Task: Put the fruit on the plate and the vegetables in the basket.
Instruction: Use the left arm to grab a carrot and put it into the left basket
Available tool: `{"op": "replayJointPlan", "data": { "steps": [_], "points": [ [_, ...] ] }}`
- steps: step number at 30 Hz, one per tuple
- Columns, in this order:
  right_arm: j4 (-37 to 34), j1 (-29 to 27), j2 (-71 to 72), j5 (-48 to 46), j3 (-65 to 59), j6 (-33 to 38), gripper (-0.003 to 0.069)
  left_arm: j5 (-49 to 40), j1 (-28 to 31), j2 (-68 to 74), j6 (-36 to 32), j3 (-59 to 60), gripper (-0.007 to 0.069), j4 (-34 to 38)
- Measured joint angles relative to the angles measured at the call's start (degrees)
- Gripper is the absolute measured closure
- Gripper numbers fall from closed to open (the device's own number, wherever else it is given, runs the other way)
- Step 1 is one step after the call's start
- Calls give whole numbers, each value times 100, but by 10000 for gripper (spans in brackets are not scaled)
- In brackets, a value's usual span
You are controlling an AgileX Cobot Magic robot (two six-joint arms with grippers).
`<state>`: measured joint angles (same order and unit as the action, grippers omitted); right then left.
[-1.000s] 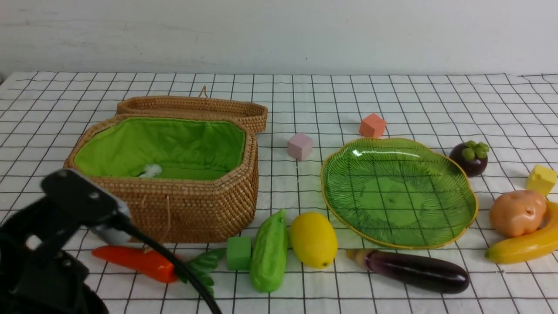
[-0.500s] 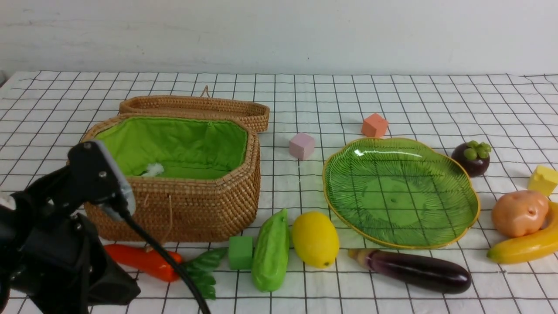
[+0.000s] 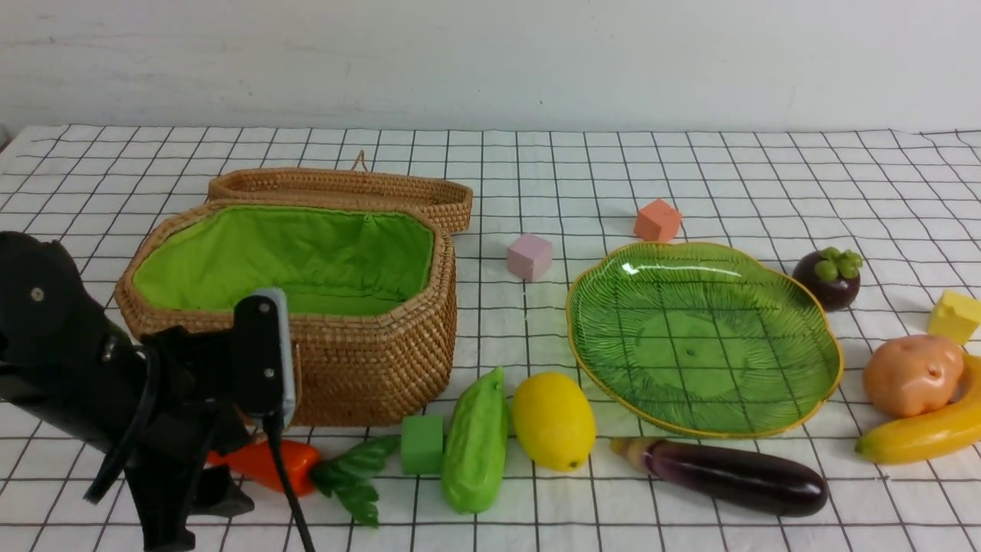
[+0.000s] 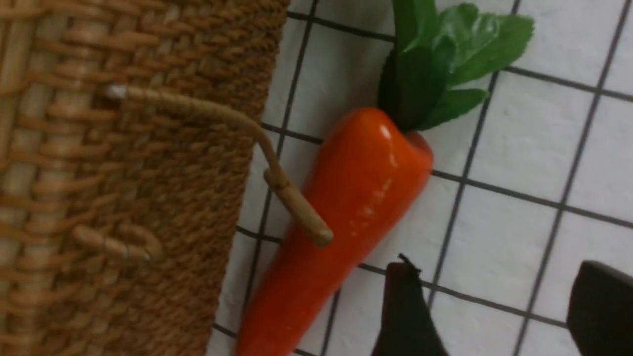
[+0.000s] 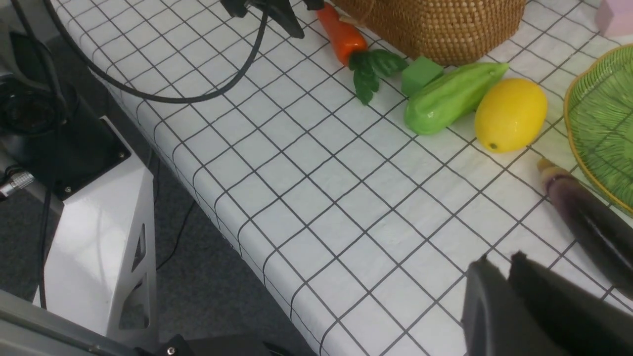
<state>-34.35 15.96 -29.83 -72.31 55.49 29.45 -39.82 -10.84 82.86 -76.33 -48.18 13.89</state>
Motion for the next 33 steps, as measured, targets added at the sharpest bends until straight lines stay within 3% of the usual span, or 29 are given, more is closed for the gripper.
{"op": "replayJointPlan", "data": {
  "steps": [5, 14, 20, 33],
  "points": [
    [0, 0, 0, 0, 0, 5, 574, 368, 0, 297, -942, -19, 125, 44],
    [-6, 0, 0, 0, 0, 5, 571, 840, -278, 708, -1794, -30, 123, 114],
    [-2, 0, 0, 0, 0, 5, 568, 1487, -571, 933, -1894, -35, 131, 162],
    [-7, 0, 0, 0, 0, -82, 564, 1419, -571, 1227, -1866, -36, 155, -154]
  ]
}}
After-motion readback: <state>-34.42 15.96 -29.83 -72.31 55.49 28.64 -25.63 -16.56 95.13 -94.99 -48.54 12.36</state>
